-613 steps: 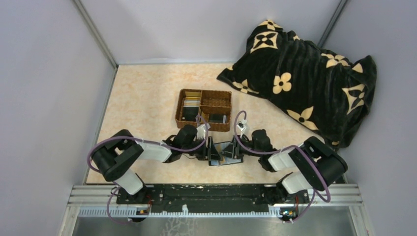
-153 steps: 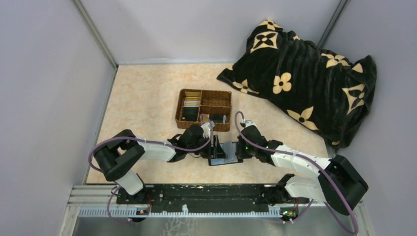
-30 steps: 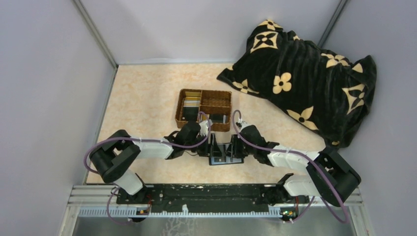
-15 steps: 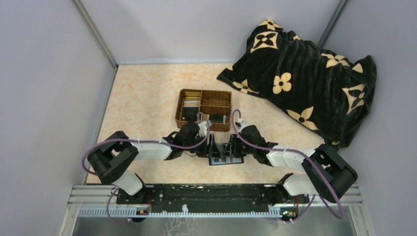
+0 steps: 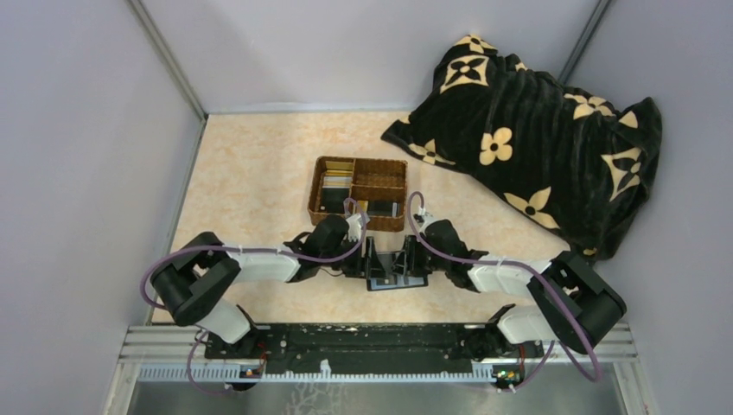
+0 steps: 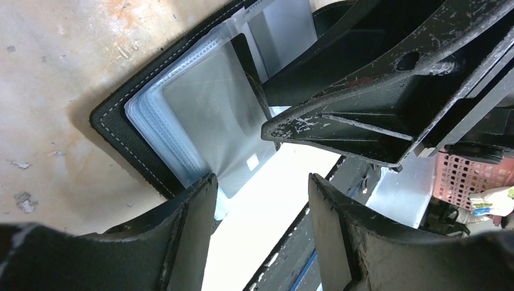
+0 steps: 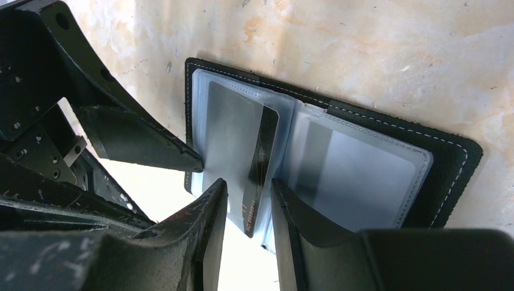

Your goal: Take the credit cards out of the card holder

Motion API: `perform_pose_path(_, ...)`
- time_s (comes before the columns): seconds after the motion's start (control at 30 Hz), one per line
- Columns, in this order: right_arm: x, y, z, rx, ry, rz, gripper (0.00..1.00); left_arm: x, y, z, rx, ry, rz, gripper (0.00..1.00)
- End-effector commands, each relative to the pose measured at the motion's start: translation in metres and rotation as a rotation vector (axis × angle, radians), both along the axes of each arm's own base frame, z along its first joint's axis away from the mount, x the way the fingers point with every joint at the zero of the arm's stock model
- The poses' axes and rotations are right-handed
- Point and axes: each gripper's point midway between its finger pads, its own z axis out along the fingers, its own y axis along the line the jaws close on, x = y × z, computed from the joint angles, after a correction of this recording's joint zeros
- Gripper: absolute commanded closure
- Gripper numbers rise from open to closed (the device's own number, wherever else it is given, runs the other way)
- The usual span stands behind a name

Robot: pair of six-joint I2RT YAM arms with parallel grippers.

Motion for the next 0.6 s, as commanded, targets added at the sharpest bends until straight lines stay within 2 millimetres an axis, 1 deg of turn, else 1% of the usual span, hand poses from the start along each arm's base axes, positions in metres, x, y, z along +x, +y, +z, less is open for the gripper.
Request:
perform_pose_path(0.0, -0.002, 0.001, -0.005, 0.016, 0.001, 0.009, 0.66, -0.004, 0.006, -0.017, 0.027, 0.03, -0.002, 0.37)
perform_pose_path(0.1, -0.003, 0.004, -0.003, 0.031, 0.0, 0.022, 0.67, -0.005, 0.005, -0.02, 0.028, 0.034, -0.006, 0.37)
perform_pose_path(0.23, -0.002, 0.005, 0.0, 0.035, -0.005, 0.025, 0.72, -0.005, 0.003, -0.023, 0.026, 0.044, -0.008, 0.37)
perform_pose_path(0.33, -0.002, 0.004, 0.0, 0.031, -0.007, 0.021, 0.79, -0.005, 0.003, -0.023, 0.025, 0.044, -0.007, 0.37)
perform_pose_path(0.43, -0.002, 0.002, 0.002, 0.026, -0.011, 0.013, 0.92, -0.005, 0.004, -0.025, 0.032, 0.046, -0.006, 0.37)
perform_pose_path(0.5, -0.001, 0.001, 0.004, 0.022, -0.018, 0.007, 0.96, -0.005, 0.004, -0.025, 0.033, 0.047, -0.006, 0.37)
perform_pose_path(0.57, 0.0, -0.001, 0.006, 0.014, -0.022, 0.001, 0.98, -0.005, 0.004, -0.027, 0.037, 0.049, -0.006, 0.37)
